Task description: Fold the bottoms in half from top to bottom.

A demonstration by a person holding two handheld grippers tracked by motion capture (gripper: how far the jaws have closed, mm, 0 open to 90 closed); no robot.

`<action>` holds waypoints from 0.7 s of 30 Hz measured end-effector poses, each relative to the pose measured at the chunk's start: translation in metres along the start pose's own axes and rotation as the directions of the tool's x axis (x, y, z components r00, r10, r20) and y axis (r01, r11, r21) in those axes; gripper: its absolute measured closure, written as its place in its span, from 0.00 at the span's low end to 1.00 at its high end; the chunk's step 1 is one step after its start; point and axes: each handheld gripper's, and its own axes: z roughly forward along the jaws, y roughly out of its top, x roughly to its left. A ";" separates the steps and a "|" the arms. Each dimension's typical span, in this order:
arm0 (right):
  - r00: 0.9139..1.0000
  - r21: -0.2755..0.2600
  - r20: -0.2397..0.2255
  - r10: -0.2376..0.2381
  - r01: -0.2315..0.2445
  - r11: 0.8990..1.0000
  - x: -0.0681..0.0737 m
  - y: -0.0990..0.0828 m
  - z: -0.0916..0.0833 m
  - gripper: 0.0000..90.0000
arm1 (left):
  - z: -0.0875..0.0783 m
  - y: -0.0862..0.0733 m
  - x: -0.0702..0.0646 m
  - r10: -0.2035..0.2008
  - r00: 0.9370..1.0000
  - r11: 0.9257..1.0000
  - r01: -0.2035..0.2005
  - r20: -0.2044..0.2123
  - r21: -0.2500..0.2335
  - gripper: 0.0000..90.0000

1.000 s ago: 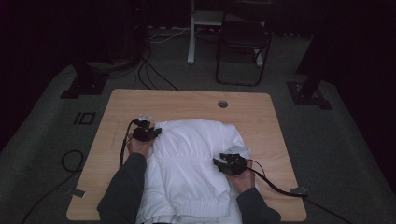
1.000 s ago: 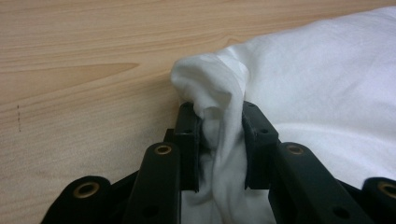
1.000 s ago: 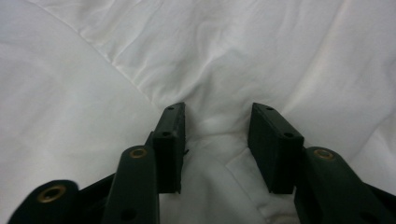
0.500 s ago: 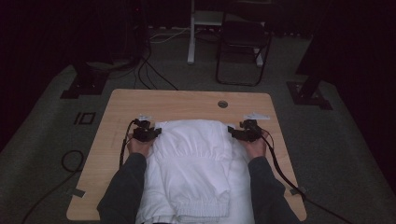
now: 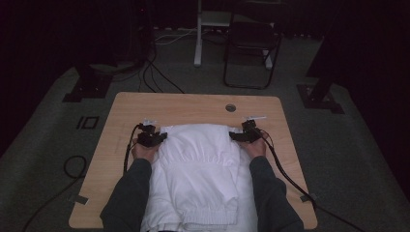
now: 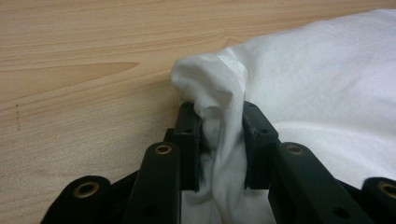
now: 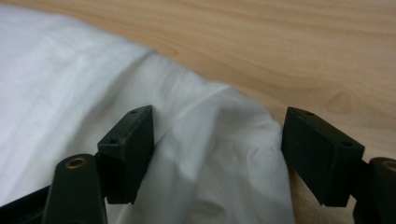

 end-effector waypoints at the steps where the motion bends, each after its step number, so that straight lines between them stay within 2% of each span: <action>1: 1.000 -0.008 0.003 0.008 -0.008 1.000 0.000 -0.001 0.000 0.28 | 0.000 0.000 0.000 -0.001 1.000 1.000 0.001 0.000 0.000 0.80; 3: 1.000 -0.016 0.011 0.004 -0.004 1.000 0.001 -0.002 0.000 0.29 | 0.000 0.000 0.000 -0.002 1.000 1.000 0.002 0.002 0.000 0.80; 4: 1.000 -0.016 0.018 0.002 -0.002 1.000 0.003 -0.003 0.000 0.34 | 0.000 0.000 0.000 -0.004 1.000 1.000 0.004 0.001 0.000 0.80; 7: 1.000 -0.005 -0.020 -0.002 0.002 1.000 0.008 -0.003 -0.003 0.60 | 0.000 0.000 0.001 -0.016 1.000 1.000 0.016 0.007 -0.001 0.80; 9: 0.999 0.008 -0.040 0.009 -0.008 1.000 0.009 -0.003 -0.004 0.82 | 0.000 0.000 0.004 -0.047 0.999 0.999 0.047 0.021 -0.003 0.80; 10: 0.998 0.017 -0.052 0.022 -0.021 1.000 0.008 -0.003 -0.004 0.88 | -0.001 -0.001 0.005 -0.062 0.998 0.998 0.062 0.030 -0.004 0.81; 13: 0.993 0.016 -0.086 0.077 -0.076 0.997 0.002 -0.004 -0.005 0.92 | -0.002 0.000 0.011 -0.113 0.991 0.994 0.112 0.073 0.013 0.84; 16: 0.989 -0.036 -0.094 0.113 -0.117 0.993 -0.007 -0.003 -0.013 0.93 | -0.005 0.001 0.020 -0.177 0.976 0.984 0.177 0.129 0.011 0.89; 18: 0.986 -0.074 -0.107 0.127 -0.135 0.988 -0.012 0.001 -0.021 0.93 | -0.012 0.004 0.023 -0.193 0.967 0.980 0.199 0.167 -0.018 0.90; 19: 0.987 -0.092 -0.106 0.118 -0.128 0.988 -0.013 0.004 -0.026 0.93 | -0.015 0.005 0.024 -0.197 0.964 0.978 0.205 0.180 -0.029 0.90; 20: 0.988 -0.103 -0.106 0.115 -0.126 0.987 -0.013 0.006 -0.029 0.94 | -0.020 0.009 0.024 -0.193 0.963 0.977 0.206 0.190 -0.053 0.91; 21: 0.988 -0.129 -0.104 0.111 -0.124 0.984 -0.014 0.010 -0.034 0.97 | -0.024 0.012 0.025 -0.186 0.965 0.977 0.202 0.184 -0.069 0.91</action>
